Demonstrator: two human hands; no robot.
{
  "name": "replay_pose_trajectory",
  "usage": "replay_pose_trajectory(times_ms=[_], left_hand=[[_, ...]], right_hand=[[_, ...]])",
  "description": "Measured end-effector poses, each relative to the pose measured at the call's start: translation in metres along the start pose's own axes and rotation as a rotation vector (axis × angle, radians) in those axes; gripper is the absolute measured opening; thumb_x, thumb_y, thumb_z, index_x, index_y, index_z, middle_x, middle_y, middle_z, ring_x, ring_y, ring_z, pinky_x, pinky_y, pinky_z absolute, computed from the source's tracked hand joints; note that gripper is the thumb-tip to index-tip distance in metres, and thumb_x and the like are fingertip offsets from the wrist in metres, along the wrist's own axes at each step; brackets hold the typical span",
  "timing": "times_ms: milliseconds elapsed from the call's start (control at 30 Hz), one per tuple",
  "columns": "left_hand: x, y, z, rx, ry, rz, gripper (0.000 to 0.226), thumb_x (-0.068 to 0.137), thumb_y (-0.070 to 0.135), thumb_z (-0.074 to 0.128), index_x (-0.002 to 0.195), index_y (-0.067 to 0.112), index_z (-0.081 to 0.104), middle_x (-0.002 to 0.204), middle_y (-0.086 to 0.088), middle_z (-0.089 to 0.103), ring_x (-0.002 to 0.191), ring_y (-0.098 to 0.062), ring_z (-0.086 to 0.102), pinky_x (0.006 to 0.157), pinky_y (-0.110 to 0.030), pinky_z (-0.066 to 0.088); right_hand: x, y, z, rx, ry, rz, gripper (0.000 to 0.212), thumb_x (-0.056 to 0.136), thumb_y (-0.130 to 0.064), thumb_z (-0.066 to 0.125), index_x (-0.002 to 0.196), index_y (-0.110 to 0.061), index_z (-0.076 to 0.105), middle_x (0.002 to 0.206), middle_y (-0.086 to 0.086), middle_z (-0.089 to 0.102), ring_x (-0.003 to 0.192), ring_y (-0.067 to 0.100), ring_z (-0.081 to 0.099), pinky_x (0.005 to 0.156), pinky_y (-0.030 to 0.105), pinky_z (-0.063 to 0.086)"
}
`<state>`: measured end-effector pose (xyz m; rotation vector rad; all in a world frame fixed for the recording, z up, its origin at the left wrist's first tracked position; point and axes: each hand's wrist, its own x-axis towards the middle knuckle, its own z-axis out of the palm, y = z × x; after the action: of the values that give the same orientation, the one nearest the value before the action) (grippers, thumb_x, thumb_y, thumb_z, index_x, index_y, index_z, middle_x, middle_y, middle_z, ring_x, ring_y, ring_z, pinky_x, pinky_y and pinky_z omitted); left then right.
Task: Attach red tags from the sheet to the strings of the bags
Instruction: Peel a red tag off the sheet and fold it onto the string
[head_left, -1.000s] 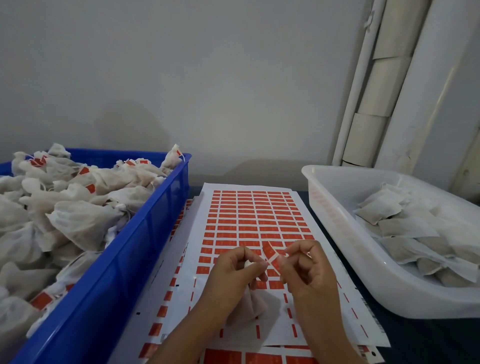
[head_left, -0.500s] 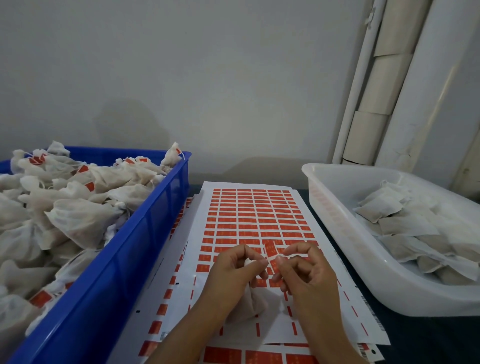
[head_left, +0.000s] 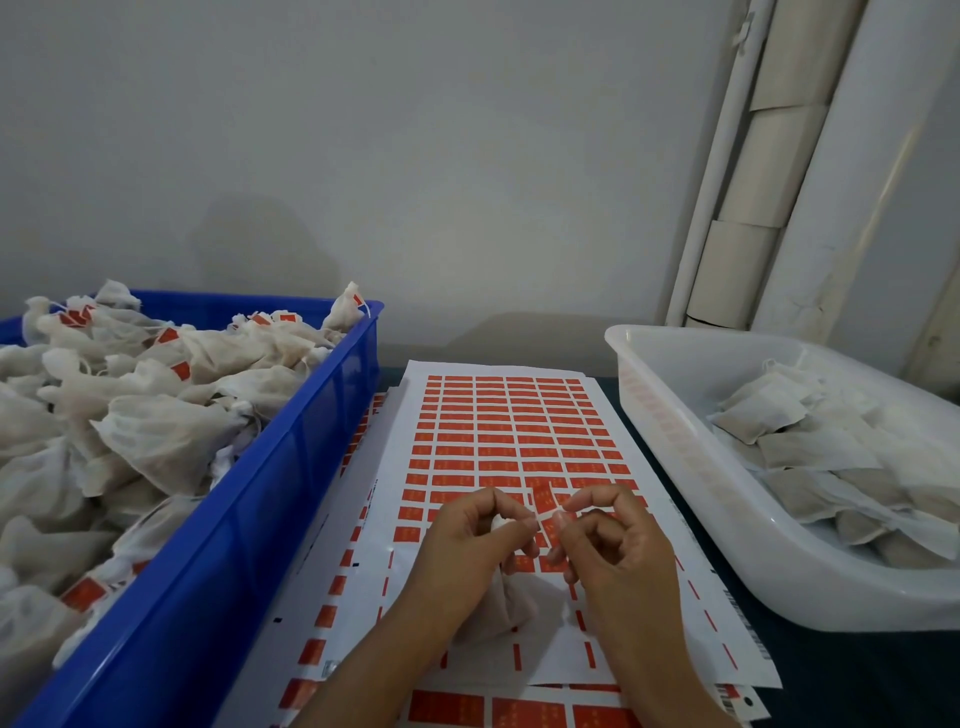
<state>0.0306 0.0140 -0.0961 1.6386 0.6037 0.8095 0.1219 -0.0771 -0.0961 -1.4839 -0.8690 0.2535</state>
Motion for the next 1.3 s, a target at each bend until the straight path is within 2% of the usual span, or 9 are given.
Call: replay_pose_trajectory(times_ms=[167,367,500,733,800,933,1067,1200,1300], left_hand=[[0.0001,-0.0003,0.0003,-0.006,-0.003,-0.004,0.017,0.088,0.009,0.058,0.074,0.017,0.064,0.061,0.014,0.064,0.061,-0.001,0.061,0.059,-0.010,0.049],[0.0002,-0.0004,0.0001,0.008,-0.015,0.002,0.019,0.089,0.008,0.057,0.074,0.018,0.066,0.060,0.013,0.065,0.061,-0.002,0.061,0.058,-0.010,0.049],[-0.0007,0.0003,0.0004,0.006,-0.014,0.001,0.018,0.089,0.010,0.057,0.075,0.018,0.066,0.061,0.014,0.064,0.061,-0.001,0.061,0.059,-0.010,0.049],[-0.0013,0.0020,0.0013,-0.033,-0.012,-0.015,0.015,0.087,0.013,0.060,0.073,0.019,0.065,0.062,0.011,0.065,0.061,-0.002,0.061,0.059,-0.011,0.050],[-0.0015,0.0022,0.0014,-0.037,-0.016,0.002,0.014,0.087,0.015,0.060,0.074,0.018,0.065,0.061,0.011,0.064,0.061,-0.002,0.061,0.059,-0.010,0.049],[-0.0011,0.0017,0.0014,-0.034,-0.004,0.014,0.015,0.086,0.014,0.060,0.072,0.017,0.064,0.058,0.014,0.063,0.058,0.000,0.059,0.055,-0.009,0.047],[-0.0015,0.0007,0.0014,-0.012,0.015,0.026,0.013,0.086,0.015,0.061,0.073,0.017,0.063,0.057,0.016,0.061,0.055,0.002,0.058,0.052,-0.007,0.044],[-0.0023,-0.0006,0.0010,-0.001,0.040,0.029,0.012,0.086,0.018,0.062,0.074,0.017,0.063,0.059,0.017,0.062,0.058,0.003,0.059,0.053,-0.007,0.044],[-0.0027,-0.0005,0.0012,0.000,0.051,0.029,0.013,0.086,0.019,0.062,0.073,0.018,0.062,0.060,0.017,0.062,0.060,0.004,0.060,0.053,-0.004,0.044]], right_hand=[[-0.0007,-0.0007,-0.0003,0.010,0.001,0.002,0.007,0.083,-0.016,0.063,0.084,-0.019,0.056,0.061,-0.004,0.067,0.057,0.009,0.064,0.055,0.010,0.049],[0.0000,-0.0011,-0.0003,-0.047,-0.016,-0.033,0.011,0.084,-0.017,0.062,0.086,-0.028,0.062,0.063,-0.007,0.067,0.061,0.008,0.064,0.057,0.010,0.050],[0.0001,-0.0006,-0.0005,-0.055,-0.031,-0.035,0.010,0.085,-0.016,0.062,0.090,-0.025,0.065,0.076,-0.004,0.069,0.064,0.007,0.064,0.058,0.011,0.050],[0.0002,0.0015,0.0002,-0.104,-0.022,-0.030,0.010,0.085,-0.019,0.061,0.092,-0.025,0.065,0.082,-0.005,0.070,0.068,0.011,0.067,0.067,0.019,0.056],[-0.0001,0.0020,0.0007,-0.118,-0.026,-0.034,0.011,0.085,-0.020,0.061,0.091,-0.028,0.064,0.082,-0.007,0.070,0.070,0.011,0.067,0.070,0.022,0.057],[-0.0008,0.0016,0.0011,-0.146,-0.028,-0.051,0.014,0.085,-0.021,0.061,0.086,-0.035,0.061,0.077,-0.009,0.069,0.068,0.008,0.066,0.068,0.019,0.055],[-0.0011,0.0015,0.0010,-0.176,-0.024,-0.061,0.015,0.085,-0.024,0.060,0.094,-0.037,0.058,0.067,-0.007,0.066,0.066,0.005,0.064,0.065,0.017,0.052],[-0.0001,0.0037,0.0011,-0.172,-0.035,-0.006,0.018,0.088,-0.030,0.052,0.103,-0.037,0.046,0.076,-0.010,0.067,0.066,-0.006,0.062,0.062,0.010,0.050],[0.0004,0.0039,-0.0004,-0.240,-0.041,-0.008,0.022,0.087,-0.041,0.045,0.108,-0.037,0.043,0.080,-0.011,0.066,0.065,-0.003,0.063,0.066,0.013,0.052]])
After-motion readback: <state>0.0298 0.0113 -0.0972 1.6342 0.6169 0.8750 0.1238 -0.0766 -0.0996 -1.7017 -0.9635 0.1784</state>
